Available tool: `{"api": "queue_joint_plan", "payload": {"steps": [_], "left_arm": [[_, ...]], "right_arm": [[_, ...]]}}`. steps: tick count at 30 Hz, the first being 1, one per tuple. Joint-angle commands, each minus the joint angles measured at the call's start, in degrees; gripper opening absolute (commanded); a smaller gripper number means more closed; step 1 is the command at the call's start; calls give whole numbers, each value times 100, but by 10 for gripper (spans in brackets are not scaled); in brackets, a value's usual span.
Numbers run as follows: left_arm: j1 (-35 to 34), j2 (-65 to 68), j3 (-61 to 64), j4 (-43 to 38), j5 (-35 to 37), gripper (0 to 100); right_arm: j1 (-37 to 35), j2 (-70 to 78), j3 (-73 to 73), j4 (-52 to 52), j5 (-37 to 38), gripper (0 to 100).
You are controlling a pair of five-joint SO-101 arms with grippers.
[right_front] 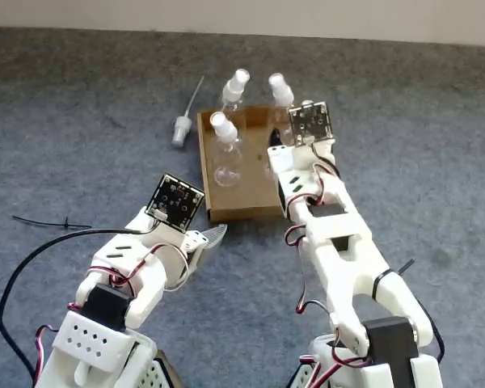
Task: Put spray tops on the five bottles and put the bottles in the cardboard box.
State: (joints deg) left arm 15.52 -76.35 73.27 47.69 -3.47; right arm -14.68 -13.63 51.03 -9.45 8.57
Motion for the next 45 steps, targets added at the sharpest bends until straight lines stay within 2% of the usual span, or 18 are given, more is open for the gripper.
{"api": "queue_joint_plan", "payload": {"steps": [1, 8, 17, 21, 24, 27, 33, 39, 45], "left_arm": [[-57, -57, -13, -114, -70, 248], [-57, -57, -13, -114, -70, 248], [-233, -57, -92, -114, -79, 248], [-1270, 31, -971, 18, -79, 248], [-2062, 382, -2097, 853, -114, 248], [-2695, 1270, -3442, 1705, -466, 248], [-4505, 3697, -6334, 2743, -774, 252], [-6290, 5613, -8321, 2866, -870, 253], [-7081, 6932, -9156, 2725, -879, 254]], "right_arm": [[31, -752, -444, 479, 62, 241], [31, -1991, -752, 1833, 62, 241], [31, -2782, -2070, 4119, 44, 241], [-163, -2695, -3020, 5815, 35, 241], [-664, -2510, -3556, 6818, 35, 241], [-1209, -2290, -3899, 7266, 35, 241], [-2378, -1701, -4057, 7380, 35, 241], [-3688, -664, -4075, 7354, 26, 241], [-4312, 743, -4084, 6747, 26, 241]]}}
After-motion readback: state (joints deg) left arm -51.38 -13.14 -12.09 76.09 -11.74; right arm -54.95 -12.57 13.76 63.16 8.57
